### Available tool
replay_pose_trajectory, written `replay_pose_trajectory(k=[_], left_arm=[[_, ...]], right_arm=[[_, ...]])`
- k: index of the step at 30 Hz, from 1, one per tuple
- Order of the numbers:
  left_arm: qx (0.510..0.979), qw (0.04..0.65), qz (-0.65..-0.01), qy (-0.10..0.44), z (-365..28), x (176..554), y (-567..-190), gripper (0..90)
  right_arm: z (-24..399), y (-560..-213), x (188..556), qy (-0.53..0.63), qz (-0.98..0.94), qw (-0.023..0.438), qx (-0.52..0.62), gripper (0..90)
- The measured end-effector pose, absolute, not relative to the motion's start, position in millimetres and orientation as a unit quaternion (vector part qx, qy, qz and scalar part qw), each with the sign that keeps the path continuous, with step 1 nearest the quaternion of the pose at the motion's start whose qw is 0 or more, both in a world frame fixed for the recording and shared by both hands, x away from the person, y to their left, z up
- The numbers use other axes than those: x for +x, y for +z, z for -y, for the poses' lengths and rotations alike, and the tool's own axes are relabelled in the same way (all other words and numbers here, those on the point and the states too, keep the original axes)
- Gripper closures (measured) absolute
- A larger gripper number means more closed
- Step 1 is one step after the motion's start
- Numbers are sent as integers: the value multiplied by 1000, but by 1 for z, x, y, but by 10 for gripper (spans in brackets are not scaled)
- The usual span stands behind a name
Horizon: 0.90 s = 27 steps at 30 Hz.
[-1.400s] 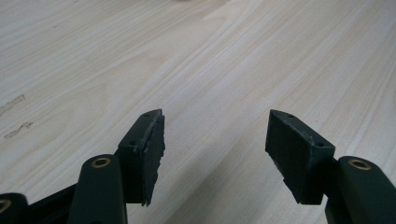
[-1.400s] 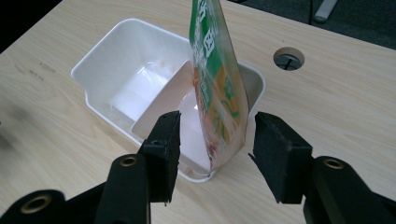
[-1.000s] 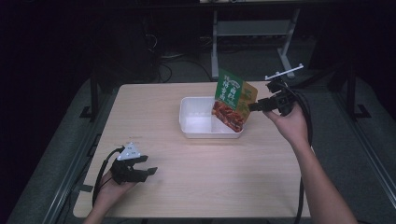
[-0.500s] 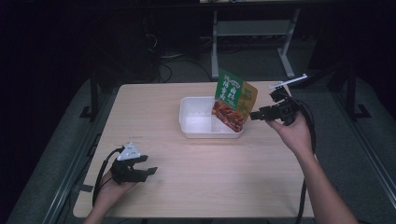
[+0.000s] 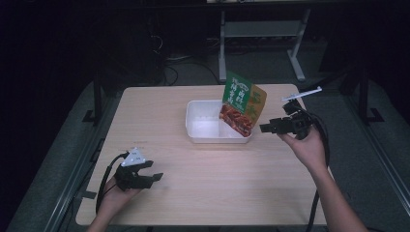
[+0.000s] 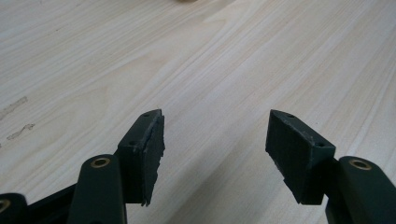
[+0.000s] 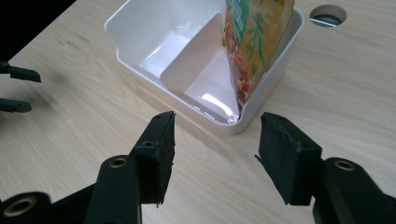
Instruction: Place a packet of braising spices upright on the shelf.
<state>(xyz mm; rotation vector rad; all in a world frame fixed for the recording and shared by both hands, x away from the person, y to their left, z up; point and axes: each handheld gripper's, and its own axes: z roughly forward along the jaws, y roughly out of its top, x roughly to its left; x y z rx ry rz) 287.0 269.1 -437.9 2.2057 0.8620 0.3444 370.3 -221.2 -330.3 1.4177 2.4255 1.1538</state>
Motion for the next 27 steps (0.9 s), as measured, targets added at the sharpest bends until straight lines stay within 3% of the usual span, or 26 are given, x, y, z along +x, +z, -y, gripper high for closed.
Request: replay_pose_trajectory(k=[27], left_arm=[[859,363,-335,135,-266,286,-439,356]], right_arm=[[236,-378,334,387,-791,30,472,436]])
